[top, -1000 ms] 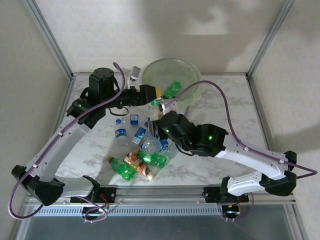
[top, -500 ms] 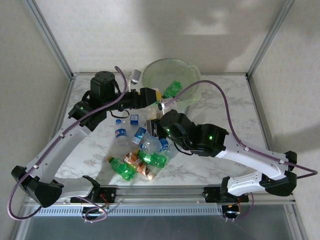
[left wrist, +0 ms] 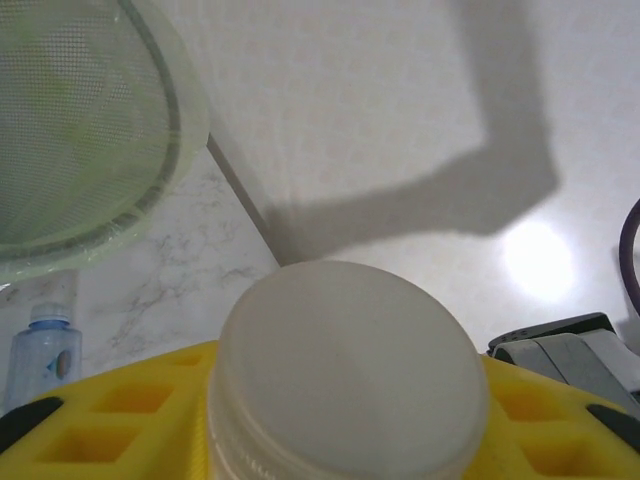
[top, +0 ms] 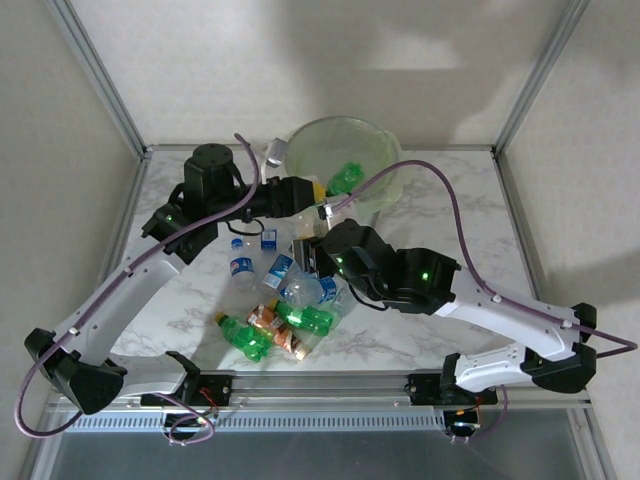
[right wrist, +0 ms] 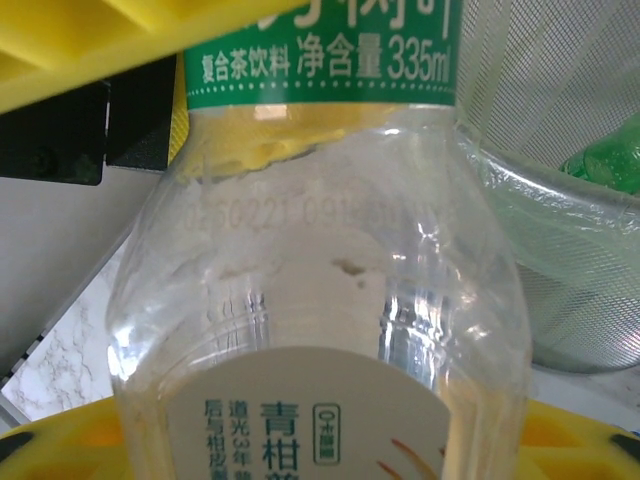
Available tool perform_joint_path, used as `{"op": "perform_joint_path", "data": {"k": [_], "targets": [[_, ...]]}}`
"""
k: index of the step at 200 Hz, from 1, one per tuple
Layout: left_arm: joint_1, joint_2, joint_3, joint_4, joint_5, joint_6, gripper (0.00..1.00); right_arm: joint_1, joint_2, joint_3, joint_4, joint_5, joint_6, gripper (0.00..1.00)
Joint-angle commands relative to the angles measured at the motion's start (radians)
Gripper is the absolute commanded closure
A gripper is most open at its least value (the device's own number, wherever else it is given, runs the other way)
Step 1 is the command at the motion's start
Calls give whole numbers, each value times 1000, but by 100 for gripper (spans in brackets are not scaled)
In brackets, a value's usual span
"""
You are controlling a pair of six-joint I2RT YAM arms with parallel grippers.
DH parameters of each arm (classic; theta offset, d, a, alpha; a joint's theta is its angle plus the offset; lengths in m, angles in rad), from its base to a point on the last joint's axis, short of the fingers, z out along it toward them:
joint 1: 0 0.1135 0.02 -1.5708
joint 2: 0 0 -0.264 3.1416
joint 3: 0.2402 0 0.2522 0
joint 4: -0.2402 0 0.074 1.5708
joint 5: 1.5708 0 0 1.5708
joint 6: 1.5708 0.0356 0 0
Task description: Put the plastic bottles in the bin
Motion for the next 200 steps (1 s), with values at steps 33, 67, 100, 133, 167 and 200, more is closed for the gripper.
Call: {"op": "perform_joint_path", "data": {"k": [33, 67, 100, 133, 167, 200], "targets": [[40, 50, 101, 91, -175, -121, 72, 12, -109, 19, -120, 196, 110, 9], [96, 94, 181, 183, -304, -186, 68, 12, -179, 62, -348, 342, 321, 4], [126, 156, 250, 247, -481, -202, 73, 10, -227, 73, -481, 352, 462, 3], [128, 258, 328, 248, -566, -155, 70, 3, -238, 65, -607, 367, 590, 2], [127, 370, 380, 227, -571, -142, 72, -37, -257, 34, -694, 362, 681, 1], [108, 455, 437, 161, -608, -77, 71, -86, -288, -32, -705, 329, 706, 1]]}}
